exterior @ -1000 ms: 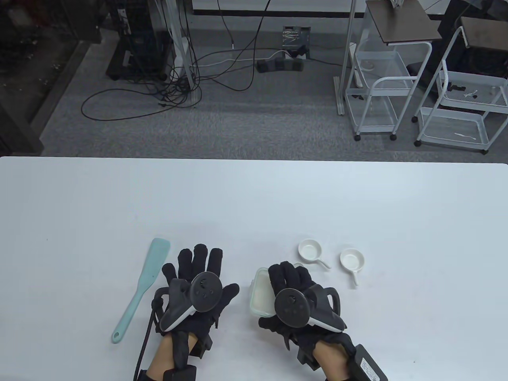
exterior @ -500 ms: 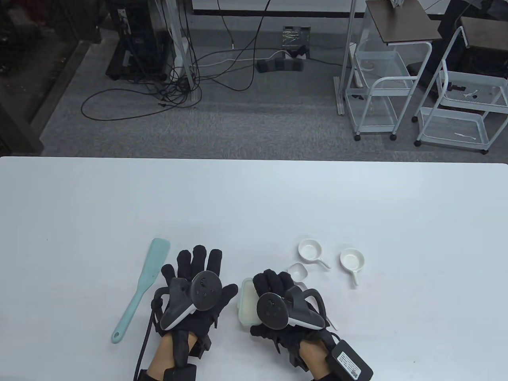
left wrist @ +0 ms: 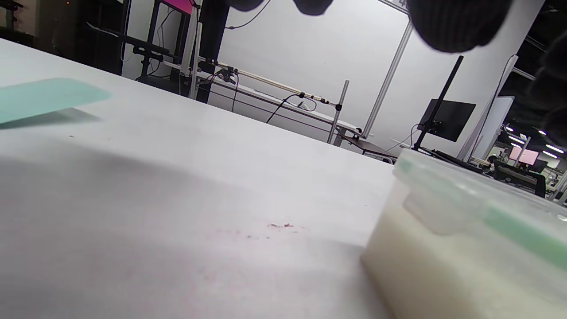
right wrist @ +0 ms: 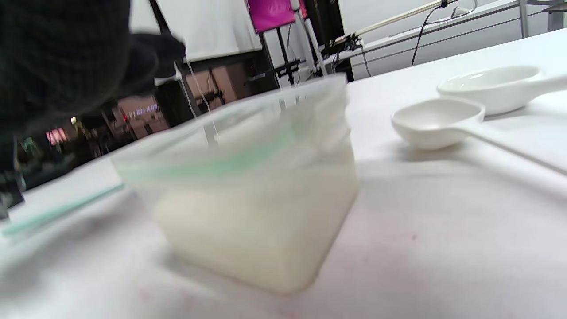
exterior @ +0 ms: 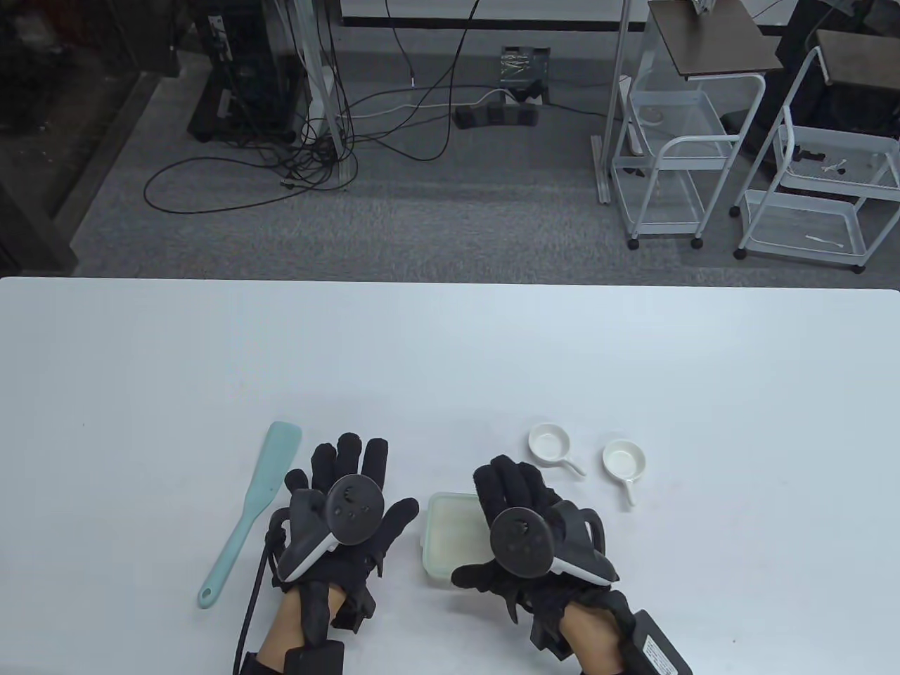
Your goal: Scoop white sugar with coffee spoon and level it off using dessert spatula
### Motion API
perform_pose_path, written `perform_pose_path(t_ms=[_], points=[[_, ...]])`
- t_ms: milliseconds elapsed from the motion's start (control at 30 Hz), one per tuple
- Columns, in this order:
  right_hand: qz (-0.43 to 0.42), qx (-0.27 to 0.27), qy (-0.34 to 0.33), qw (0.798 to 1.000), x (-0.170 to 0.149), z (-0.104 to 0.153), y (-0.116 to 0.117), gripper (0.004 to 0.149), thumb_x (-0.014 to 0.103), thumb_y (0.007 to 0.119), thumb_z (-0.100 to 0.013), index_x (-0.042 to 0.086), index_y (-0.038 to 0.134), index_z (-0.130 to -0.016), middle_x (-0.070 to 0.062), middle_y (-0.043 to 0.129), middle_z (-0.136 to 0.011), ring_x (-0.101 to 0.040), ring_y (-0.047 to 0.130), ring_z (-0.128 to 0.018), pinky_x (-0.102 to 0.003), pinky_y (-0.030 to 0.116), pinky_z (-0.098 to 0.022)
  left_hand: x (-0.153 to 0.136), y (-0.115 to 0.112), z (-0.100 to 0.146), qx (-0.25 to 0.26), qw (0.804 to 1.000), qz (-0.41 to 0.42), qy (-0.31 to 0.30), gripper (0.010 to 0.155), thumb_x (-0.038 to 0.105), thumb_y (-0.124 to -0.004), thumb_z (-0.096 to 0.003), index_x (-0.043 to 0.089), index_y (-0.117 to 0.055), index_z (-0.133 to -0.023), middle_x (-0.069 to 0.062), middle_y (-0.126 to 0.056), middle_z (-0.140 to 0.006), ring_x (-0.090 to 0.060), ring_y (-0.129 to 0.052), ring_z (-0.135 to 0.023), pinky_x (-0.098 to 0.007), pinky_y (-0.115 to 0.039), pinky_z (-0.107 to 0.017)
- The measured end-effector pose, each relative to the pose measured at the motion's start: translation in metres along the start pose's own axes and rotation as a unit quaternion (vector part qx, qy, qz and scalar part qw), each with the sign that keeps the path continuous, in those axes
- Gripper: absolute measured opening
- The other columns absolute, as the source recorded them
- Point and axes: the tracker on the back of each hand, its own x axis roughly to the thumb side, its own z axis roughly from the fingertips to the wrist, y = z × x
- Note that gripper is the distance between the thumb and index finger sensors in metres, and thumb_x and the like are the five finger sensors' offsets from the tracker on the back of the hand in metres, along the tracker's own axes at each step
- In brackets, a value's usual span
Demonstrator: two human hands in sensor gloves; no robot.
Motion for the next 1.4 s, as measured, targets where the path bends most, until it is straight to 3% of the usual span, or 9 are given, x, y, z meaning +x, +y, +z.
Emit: perform_pose_path(t_ms=[100, 233, 533, 633, 733, 867, 1100, 1233, 1400], points=[[-0.042, -0.036, 0.034, 0.998, -0.014, 0.01, -0.014, 0.111, 0.063, 0.081, -0.034, 0.006, 0.016, -0.104, -0.029, 0.011, -0.11, -0.062, 0.027, -0.097, -0.075, 0.044, -0.067, -0.004, 0.001, 0.0, 0.0, 1.0, 0.006, 0.006, 0.092, 0.066, -0.065, -0.0437, 0.021, -0.032, -0.116, -0.025, -0.027, -0.122, -0.062, -0.036, -0.106, -0.084, -0.03, -0.065], [-0.108, -0.103, 0.145, 0.978, -0.04, 0.027, -0.027, 0.104, 0.06, 0.075, -0.04, 0.004, 0.014, -0.103, -0.032, 0.014, -0.109, -0.063, 0.03, -0.095, -0.075, 0.046, -0.064, -0.006, 0.001, 0.0, -0.001, 1.0, 0.012, 0.008, 0.092, 0.066, -0.065, -0.0437, 0.02, -0.032, -0.116, -0.025, -0.028, -0.122, -0.062, -0.036, -0.106, -0.083, -0.031, -0.066], [-0.19, -0.124, 0.215, 0.95, -0.068, 0.036, -0.031, 0.101, 0.058, 0.073, -0.042, 0.003, 0.014, -0.103, -0.034, 0.014, -0.107, -0.063, 0.031, -0.094, -0.076, 0.046, -0.063, -0.007, 0.001, 0.0, -0.007, 1.0, 0.018, 0.012, 0.092, 0.066, -0.065, -0.0438, 0.019, -0.032, -0.116, -0.025, -0.03, -0.123, -0.062, -0.037, -0.106, -0.082, -0.033, -0.067], [-0.186, -0.123, 0.228, 0.948, -0.067, 0.035, -0.028, 0.101, 0.057, 0.073, -0.043, 0.002, 0.013, -0.103, -0.034, 0.019, -0.106, -0.062, 0.037, -0.093, -0.073, 0.05, -0.062, -0.007, 0.003, -0.001, -0.003, 0.999, 0.024, 0.032, 0.093, 0.066, -0.065, -0.0442, 0.017, -0.032, -0.116, -0.022, -0.041, -0.122, -0.058, -0.047, -0.106, -0.081, -0.038, -0.068], [-0.182, -0.106, 0.233, 0.949, -0.06, 0.03, -0.021, 0.099, 0.055, 0.073, -0.045, 0.001, 0.013, -0.102, -0.032, 0.033, -0.103, -0.056, 0.052, -0.086, -0.068, 0.056, -0.06, -0.006, 0.004, -0.002, 0.011, 0.996, 0.065, 0.052, 0.093, 0.065, -0.065, -0.0449, 0.012, -0.035, -0.115, -0.017, -0.066, -0.113, -0.044, -0.076, -0.098, -0.07, -0.057, -0.07], [-0.176, -0.058, 0.247, 0.951, -0.045, 0.022, -0.008, 0.088, 0.051, 0.073, -0.047, 0.003, 0.027, -0.104, -0.027, 0.056, -0.098, -0.05, 0.072, -0.077, -0.064, 0.066, -0.055, -0.001, -0.005, -0.006, -0.034, 0.994, 0.084, 0.065, 0.091, 0.065, -0.064, -0.0455, 0.011, -0.04, -0.114, -0.008, -0.085, -0.1, -0.032, -0.095, -0.082, -0.059, -0.072, -0.067], [-0.17, -0.002, 0.254, 0.952, -0.036, 0.006, 0.017, 0.067, 0.043, 0.073, -0.049, 0.006, 0.053, -0.1, -0.023, 0.079, -0.09, -0.046, 0.088, -0.065, -0.058, 0.077, -0.047, 0.001, -0.028, -0.014, -0.136, 0.979, 0.122, 0.093, 0.083, 0.064, -0.064, -0.047, 0.011, -0.054, -0.111, -0.006, -0.095, -0.091, -0.028, -0.101, -0.074, -0.054, -0.077, -0.064], [-0.168, 0.008, 0.247, 0.954, -0.034, 0.0, 0.026, 0.055, 0.034, 0.073, -0.049, 0.006, 0.065, -0.096, -0.02, 0.088, -0.083, -0.044, 0.092, -0.062, -0.058, 0.079, -0.046, 0.007, -0.032, -0.018, -0.15, 0.978, 0.114, 0.085, 0.076, 0.059, -0.065, -0.0485, 0.014, -0.06, -0.11, -0.004, -0.097, -0.089, -0.026, -0.103, -0.072, -0.055, -0.076, -0.065], [-0.195, -0.01, 0.245, 0.95, -0.035, -0.002, 0.029, 0.053, 0.027, 0.076, -0.048, 0.0, 0.068, -0.092, -0.021, 0.093, -0.076, -0.04, 0.096, -0.056, -0.055, 0.082, -0.043, 0.011, -0.039, -0.022, -0.185, 0.969, 0.153, 0.06, 0.058, 0.047, -0.069, -0.0509, 0.022, -0.072, -0.104, 0.002, -0.103, -0.081, -0.021, -0.106, -0.067, -0.057, -0.075, -0.066]])
